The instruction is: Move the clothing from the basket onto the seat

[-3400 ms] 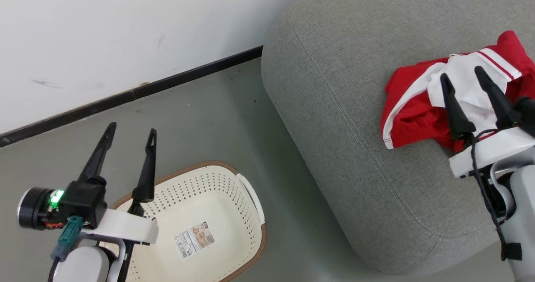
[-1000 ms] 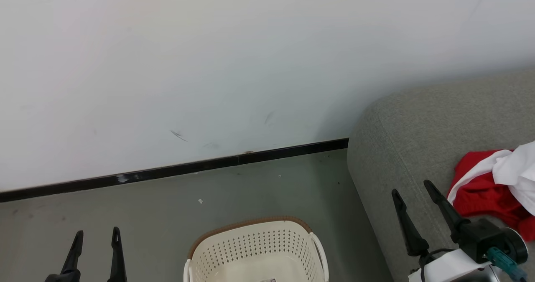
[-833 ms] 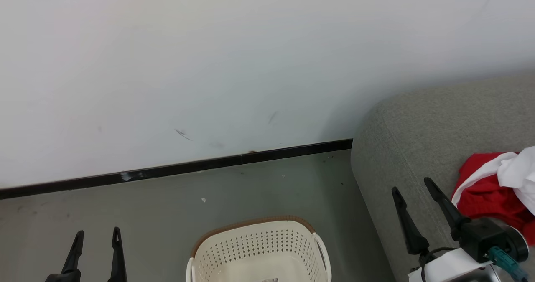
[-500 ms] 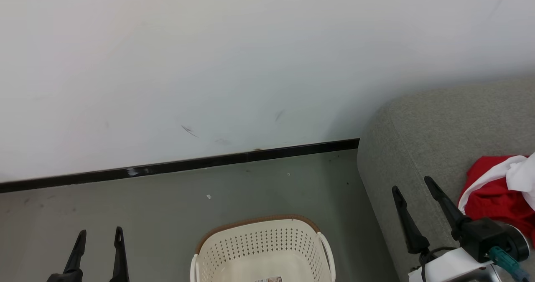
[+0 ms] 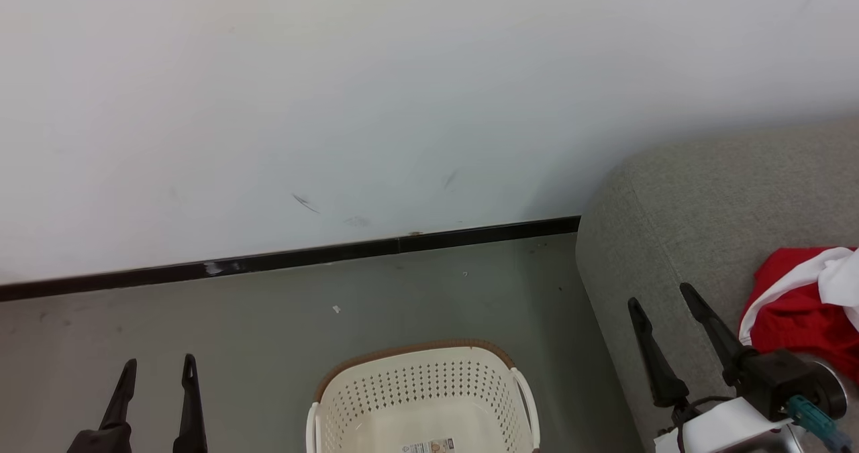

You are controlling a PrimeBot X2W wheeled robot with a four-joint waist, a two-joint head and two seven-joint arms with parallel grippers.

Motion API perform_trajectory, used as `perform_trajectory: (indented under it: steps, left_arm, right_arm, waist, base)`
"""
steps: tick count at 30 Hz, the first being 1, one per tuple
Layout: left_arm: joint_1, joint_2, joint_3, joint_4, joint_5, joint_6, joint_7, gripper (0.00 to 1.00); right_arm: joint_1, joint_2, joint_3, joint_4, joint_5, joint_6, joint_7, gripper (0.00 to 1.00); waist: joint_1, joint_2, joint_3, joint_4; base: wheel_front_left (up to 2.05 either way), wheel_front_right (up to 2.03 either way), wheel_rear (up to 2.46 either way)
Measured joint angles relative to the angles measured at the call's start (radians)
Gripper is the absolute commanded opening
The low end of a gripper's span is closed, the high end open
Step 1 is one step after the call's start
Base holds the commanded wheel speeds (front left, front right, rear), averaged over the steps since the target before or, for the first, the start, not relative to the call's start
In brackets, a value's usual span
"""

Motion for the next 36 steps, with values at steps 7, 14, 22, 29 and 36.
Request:
perform_trajectory:
  steps: [7,14,22,29,36]
  left_arm:
    - [-0.009,0.012,0.001,0.001,0.0,0.0,0.001,1.0]
    - [-0.02,0.016,-0.001,0.002,0.002,0.0,0.009,1.0]
    - [-0.044,0.016,-0.006,0.01,0.003,0.0,0.018,1.0]
    - [-0.024,-0.019,-0.019,0.054,0.002,0.0,0.018,0.0]
    - [-0.024,-0.023,-0.006,0.063,-0.055,-0.014,0.039,0.0]
  right_arm:
    - [0.0,0.0,-0.002,-0.003,0.007,0.0,0.0,1.0]
    - [0.0,0.0,-0.002,-0.005,0.007,0.0,0.0,1.0]
    - [0.0,0.0,-0.001,-0.006,0.016,0.0,0.0,1.0]
    - [0.023,0.01,0.004,0.042,0.016,0.0,0.001,0.0]
    - [0.047,0.01,0.033,0.027,0.069,0.0,0.001,0.0]
  waist:
    - [0.0001,0.0,0.006,0.001]
    - [0.0,0.0,0.011,0.008]
    - [0.0,0.0,0.015,0.018]
    - [0.0,0.0,0.016,0.02]
    - [0.0,0.0,0.017,0.019]
  base:
    - [0.0,0.0,0.0]
    - [0.0,0.0,0.0]
    - [0.0,0.0,0.0]
    - [0.0,0.0,0.0]
    - [0.0,0.0,0.0]
